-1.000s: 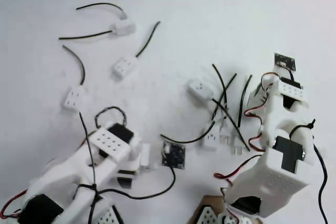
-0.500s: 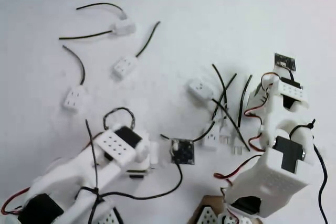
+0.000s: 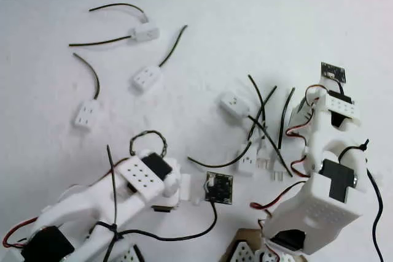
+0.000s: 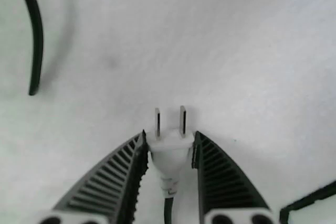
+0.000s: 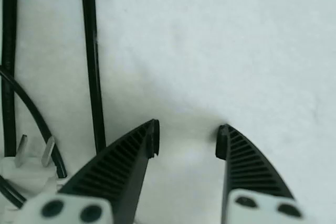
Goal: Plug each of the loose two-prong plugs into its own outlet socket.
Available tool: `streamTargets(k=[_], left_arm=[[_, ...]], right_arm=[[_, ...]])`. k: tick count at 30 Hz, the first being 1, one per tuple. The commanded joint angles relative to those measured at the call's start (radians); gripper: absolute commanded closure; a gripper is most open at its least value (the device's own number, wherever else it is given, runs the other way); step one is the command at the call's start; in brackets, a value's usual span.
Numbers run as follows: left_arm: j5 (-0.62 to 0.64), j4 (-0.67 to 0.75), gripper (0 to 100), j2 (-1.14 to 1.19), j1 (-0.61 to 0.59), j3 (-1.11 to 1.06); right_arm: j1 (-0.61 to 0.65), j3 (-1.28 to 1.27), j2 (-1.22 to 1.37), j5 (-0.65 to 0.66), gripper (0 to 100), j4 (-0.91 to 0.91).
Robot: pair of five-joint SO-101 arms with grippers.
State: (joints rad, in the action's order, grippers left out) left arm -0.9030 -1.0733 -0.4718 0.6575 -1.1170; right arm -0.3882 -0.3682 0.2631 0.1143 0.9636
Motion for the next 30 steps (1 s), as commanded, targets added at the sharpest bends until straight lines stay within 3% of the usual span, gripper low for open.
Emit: streamTargets(k=[1, 4, 10, 15, 30], left_arm=[[0.005, -0.009, 98, -0.022, 0.013, 0.009], [0.005, -0.009, 96, -0.022, 0.016, 0.009], [0.009, -0.02, 81, -0.022, -0.022, 0.003], [0.002, -0.021, 84, -0.022, -0.094, 0.003], [0.003, -0.017, 92, -0.021, -0.096, 0.005]], right_arm=[[-0.004, 0.008, 0.012, -0.011, 78.6, -0.036], [-0.005, 0.008, 0.012, -0.011, 78.6, -0.036], [-0.005, 0.008, 0.012, -0.011, 78.6, -0.036], [-0.005, 0.008, 0.012, -0.011, 78.6, -0.036], [-0.005, 0.006, 0.012, -0.011, 78.6, -0.036]])
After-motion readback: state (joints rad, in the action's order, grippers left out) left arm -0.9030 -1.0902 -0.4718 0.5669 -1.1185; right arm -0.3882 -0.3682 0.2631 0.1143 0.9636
